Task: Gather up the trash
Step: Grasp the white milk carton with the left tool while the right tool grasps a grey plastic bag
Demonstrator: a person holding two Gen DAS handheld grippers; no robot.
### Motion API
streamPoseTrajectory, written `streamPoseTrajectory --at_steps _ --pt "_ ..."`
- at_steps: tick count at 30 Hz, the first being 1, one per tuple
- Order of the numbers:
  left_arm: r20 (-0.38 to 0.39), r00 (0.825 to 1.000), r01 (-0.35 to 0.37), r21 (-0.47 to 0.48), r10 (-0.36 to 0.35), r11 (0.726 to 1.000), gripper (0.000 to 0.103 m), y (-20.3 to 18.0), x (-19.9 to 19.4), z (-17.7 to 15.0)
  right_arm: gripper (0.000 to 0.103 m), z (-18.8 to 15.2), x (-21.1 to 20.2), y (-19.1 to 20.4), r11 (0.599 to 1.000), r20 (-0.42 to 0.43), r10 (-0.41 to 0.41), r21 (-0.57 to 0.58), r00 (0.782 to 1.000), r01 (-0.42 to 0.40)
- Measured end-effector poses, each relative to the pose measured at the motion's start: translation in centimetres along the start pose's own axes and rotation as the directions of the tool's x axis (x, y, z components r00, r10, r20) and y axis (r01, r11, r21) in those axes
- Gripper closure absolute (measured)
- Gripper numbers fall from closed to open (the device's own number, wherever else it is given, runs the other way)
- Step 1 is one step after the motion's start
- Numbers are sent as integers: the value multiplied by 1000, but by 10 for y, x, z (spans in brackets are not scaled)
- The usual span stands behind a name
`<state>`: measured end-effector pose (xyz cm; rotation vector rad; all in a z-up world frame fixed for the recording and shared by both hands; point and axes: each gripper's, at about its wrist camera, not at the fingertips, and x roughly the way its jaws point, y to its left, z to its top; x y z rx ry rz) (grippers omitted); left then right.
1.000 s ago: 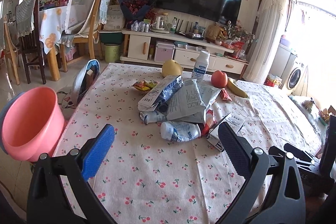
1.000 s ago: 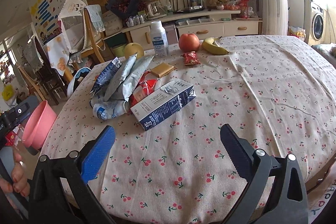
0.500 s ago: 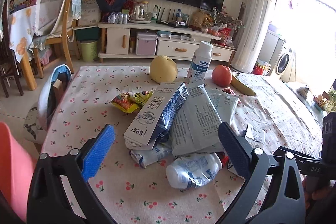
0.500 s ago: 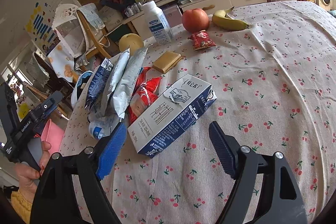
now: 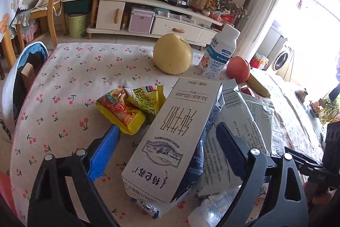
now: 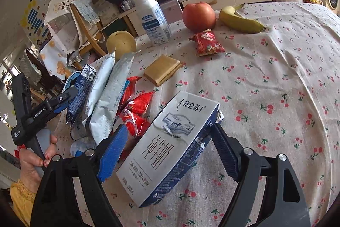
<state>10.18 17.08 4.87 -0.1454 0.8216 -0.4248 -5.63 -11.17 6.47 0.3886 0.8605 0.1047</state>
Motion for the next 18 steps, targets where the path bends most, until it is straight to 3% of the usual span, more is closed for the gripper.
streamPoseTrajectory --at_steps 2,3,10,14,18 --pt "-22 1000 0 -4 0 1000 33 -2 3 -1 23 7 1 3 1000 30 0 -20 1000 1" --pt "-34 999 0 -10 -1 1000 36 -3 5 -1 23 11 1 6 999 41 9 -33 999 -7" --pt "-38 999 -30 -50 28 998 41 -2 4 -3 23 23 9 40 984 55 153 -97 987 -148" --pt "-42 998 -50 -67 48 996 42 -4 0 -5 33 26 12 78 959 46 211 -203 976 -198" --pt "-39 997 -66 -90 63 994 44 -4 -6 -7 38 23 31 105 951 11 170 -264 985 -161"
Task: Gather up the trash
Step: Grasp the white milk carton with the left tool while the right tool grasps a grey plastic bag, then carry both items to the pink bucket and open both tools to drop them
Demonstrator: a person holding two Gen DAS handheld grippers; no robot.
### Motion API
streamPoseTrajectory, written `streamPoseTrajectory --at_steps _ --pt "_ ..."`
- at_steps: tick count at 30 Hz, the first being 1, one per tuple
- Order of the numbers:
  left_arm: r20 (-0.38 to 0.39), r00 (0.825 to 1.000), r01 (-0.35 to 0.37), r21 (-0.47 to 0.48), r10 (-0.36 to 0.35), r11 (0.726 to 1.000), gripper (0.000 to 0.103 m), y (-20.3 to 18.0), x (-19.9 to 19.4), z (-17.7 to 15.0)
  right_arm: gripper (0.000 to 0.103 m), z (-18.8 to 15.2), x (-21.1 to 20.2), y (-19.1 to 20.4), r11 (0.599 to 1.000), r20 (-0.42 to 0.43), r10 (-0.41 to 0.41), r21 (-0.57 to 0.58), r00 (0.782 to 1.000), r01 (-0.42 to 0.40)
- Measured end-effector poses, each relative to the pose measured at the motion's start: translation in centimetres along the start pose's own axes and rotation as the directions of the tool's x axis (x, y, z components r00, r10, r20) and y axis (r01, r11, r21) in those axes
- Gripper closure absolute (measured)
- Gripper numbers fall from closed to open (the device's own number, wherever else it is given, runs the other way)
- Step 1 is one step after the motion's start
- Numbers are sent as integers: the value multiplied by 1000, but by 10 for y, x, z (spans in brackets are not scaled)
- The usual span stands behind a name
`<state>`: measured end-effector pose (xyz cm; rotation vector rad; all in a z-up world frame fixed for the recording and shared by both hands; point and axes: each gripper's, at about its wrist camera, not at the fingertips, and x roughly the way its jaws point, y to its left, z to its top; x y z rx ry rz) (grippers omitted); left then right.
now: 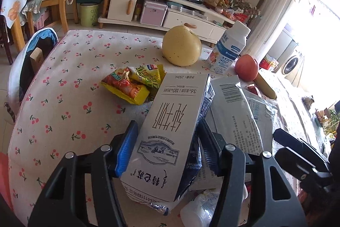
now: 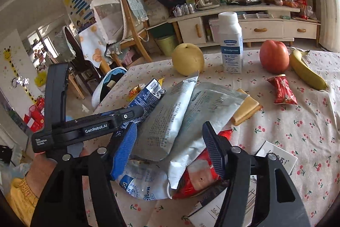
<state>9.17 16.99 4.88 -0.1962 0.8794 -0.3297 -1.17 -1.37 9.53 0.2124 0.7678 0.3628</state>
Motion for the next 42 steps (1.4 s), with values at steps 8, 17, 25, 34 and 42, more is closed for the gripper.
streamPoseTrajectory --at_steps 8,17,25,34,42 --pt "15 999 -31 -67 32 997 45 16 -17 -5 16 0 34 31 987 9 -78 -141 997 79" --pt "71 996 -47 -174 60 984 46 47 -51 -10 13 -7 46 58 947 22 -125 -297 992 126" --pt "125 989 -53 -235 84 971 47 69 -82 -16 10 5 74 69 966 -32 -161 -209 986 151" --pt "142 983 -77 -270 119 960 47 93 -102 -21 15 -7 101 87 893 -19 -352 -306 936 330" --pt "163 979 -71 -282 120 957 47 107 -118 -24 28 -6 92 82 912 -25 -346 -245 938 330"
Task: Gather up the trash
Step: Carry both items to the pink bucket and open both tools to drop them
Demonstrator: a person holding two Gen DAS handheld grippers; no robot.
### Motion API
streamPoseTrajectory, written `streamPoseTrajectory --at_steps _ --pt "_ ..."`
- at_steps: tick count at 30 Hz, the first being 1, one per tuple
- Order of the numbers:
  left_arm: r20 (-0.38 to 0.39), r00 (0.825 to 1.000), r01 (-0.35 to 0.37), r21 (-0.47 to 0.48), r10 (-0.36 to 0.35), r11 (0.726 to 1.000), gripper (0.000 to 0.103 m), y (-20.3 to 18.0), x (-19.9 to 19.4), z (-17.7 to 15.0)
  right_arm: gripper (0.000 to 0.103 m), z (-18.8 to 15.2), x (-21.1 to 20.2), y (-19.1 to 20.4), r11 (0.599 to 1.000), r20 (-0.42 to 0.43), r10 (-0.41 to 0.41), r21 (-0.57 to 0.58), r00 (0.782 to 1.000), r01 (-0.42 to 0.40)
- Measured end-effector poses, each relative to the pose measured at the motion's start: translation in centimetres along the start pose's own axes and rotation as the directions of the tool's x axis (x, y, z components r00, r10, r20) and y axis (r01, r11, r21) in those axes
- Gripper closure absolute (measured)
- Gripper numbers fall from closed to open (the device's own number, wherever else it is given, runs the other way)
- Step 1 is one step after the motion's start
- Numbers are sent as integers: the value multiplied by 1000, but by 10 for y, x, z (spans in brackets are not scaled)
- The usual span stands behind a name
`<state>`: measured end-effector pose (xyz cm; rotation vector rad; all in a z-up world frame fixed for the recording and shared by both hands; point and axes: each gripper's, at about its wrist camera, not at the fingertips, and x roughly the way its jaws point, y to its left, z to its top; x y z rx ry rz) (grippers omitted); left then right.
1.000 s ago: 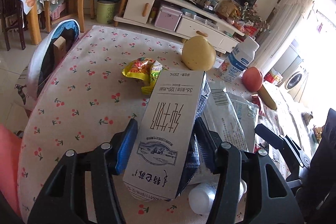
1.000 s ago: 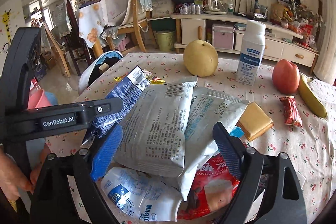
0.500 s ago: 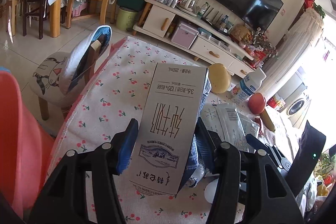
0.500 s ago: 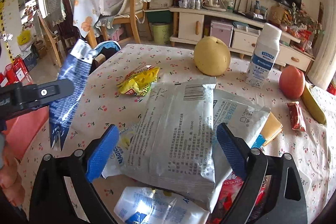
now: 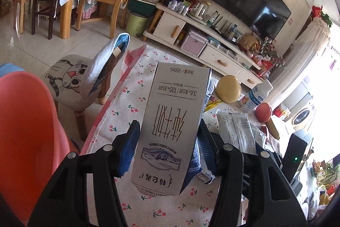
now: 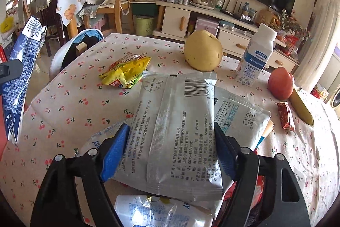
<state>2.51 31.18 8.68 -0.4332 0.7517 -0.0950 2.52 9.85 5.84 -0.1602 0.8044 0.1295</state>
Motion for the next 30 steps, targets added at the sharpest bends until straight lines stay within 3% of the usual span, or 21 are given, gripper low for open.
streamPoseTrajectory --at_steps 3,7,16,20,24,30 --pt "9 1000 7 -11 -7 1000 47 5 -7 0 31 0 -7 -1 1000 11 -7 12 1000 7" --pt "23 1000 22 -29 -21 999 47 12 -16 2 51 4 -25 -6 998 42 -6 65 999 3" --pt "64 998 35 -67 -31 997 47 32 -39 5 53 11 -59 10 998 81 15 62 997 -20" --pt "97 995 28 -105 -18 994 47 46 -53 9 54 20 -81 34 994 125 86 63 988 -95" --pt "148 989 -3 -155 26 988 47 70 -73 16 54 39 -104 72 976 164 203 46 965 -213" --pt "201 963 -124 -260 179 958 47 121 -100 23 53 61 -125 151 927 165 374 -38 913 -373"
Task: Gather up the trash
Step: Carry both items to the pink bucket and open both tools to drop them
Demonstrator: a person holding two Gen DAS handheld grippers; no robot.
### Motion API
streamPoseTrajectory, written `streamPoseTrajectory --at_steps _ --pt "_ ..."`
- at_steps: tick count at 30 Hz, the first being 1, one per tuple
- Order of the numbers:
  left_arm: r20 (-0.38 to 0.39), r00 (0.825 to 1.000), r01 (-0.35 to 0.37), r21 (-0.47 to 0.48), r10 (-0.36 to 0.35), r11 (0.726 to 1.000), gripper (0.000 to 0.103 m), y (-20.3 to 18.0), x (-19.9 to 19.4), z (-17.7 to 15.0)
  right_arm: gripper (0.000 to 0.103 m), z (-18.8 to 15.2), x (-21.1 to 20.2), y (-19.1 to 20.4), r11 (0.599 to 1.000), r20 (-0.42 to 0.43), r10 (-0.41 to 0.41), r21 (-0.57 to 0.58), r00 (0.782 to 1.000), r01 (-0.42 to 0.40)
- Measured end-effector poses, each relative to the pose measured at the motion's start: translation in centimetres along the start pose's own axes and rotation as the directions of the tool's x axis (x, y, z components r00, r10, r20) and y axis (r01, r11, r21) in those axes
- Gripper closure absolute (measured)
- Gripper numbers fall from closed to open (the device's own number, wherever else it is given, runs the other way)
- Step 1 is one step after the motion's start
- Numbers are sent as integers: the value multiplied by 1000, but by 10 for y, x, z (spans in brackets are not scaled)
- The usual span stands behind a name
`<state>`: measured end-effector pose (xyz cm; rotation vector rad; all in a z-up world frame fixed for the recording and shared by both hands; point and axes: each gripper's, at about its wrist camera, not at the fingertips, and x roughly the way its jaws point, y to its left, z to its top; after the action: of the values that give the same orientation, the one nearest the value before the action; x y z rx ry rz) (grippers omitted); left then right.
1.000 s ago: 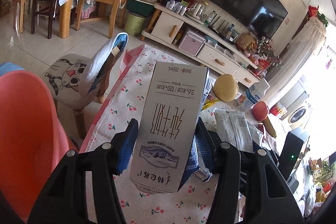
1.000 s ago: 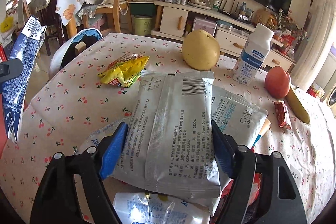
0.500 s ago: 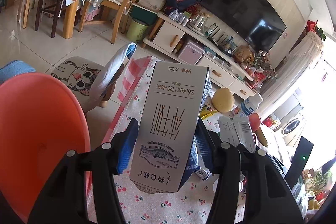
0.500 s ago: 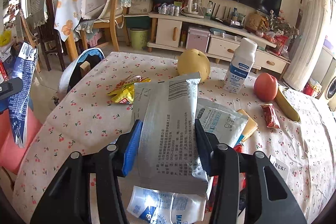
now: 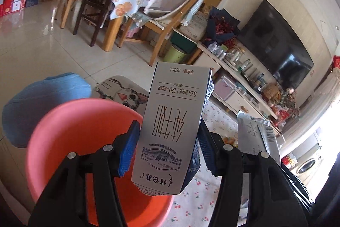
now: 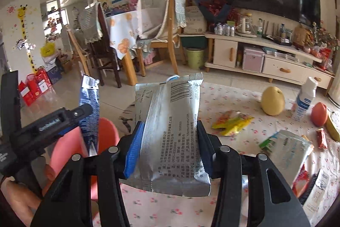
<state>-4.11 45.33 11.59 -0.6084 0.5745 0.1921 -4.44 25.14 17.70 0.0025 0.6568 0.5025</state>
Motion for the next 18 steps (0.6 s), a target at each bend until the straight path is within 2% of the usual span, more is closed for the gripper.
streamPoseTrajectory --at_steps 4,6,10,11,12,13,14,18 --pt "-3 991 -130 -46 130 990 47 31 2 11 53 -1 25 45 997 -46 78 -21 996 -79" --pt "-26 986 -168 -77 167 983 47 47 6 14 52 -6 40 60 993 -86 117 -14 989 -118" --pt "-70 964 -263 -152 255 953 31 73 16 20 48 -19 61 79 986 -155 162 -10 975 -166" --pt "-71 961 -277 -171 268 946 26 78 17 22 44 -20 61 80 984 -156 175 -6 972 -178" --pt "-61 958 -286 -187 280 940 25 82 15 22 39 -21 59 79 987 -147 161 -3 976 -163" --pt "-43 958 -288 -196 285 937 24 84 13 23 26 -22 54 76 990 -132 140 0 981 -141" --pt "-21 957 -287 -199 289 937 23 84 11 22 18 -22 48 72 992 -113 128 7 985 -128" --pt "109 947 -285 -161 304 945 21 75 -4 20 14 -23 23 47 998 -69 66 16 995 -65"
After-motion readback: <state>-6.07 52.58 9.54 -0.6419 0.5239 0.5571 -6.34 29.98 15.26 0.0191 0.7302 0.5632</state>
